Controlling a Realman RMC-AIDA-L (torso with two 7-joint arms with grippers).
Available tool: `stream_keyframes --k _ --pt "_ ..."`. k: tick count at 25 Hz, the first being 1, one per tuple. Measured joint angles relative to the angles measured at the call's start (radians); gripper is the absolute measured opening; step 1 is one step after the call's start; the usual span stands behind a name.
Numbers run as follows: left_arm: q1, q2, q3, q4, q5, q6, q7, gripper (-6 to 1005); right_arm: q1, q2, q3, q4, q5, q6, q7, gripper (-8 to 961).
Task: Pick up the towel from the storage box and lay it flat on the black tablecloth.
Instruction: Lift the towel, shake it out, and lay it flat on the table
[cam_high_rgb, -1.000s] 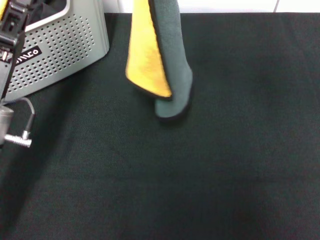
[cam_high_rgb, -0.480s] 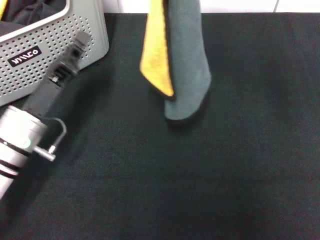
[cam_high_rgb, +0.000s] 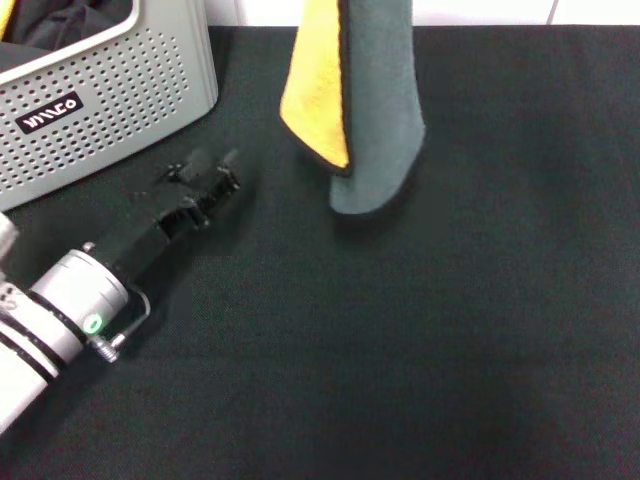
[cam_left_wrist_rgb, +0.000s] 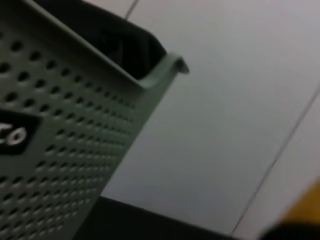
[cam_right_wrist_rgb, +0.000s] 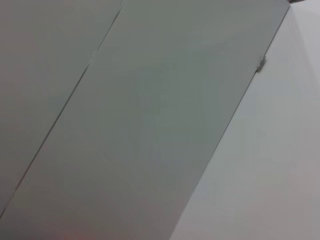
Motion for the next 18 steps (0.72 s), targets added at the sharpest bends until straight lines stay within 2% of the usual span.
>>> stream_keyframes --k 3,6,13,18 --pt "-0.004 -0.001 0.0 -0.003 0.044 0.017 0.118 506 0.005 0.001 0.0 0.005 -0.017 0.022 0.0 11" --pt "-0.001 -0.002 0.0 -0.006 0.065 0.096 0.193 646 0.007 0.002 -0.002 0.007 -0.028 0.045 0.0 12" --pt "0.055 -0.002 0.0 0.002 0.071 0.372 0.384 684 0.012 -0.001 0.01 0.018 -0.032 0.065 0.0 13" --pt "0.057 -0.002 0.0 -0.001 0.131 0.421 0.407 682 0.021 0.001 0.009 0.028 -0.035 0.075 0.0 14"
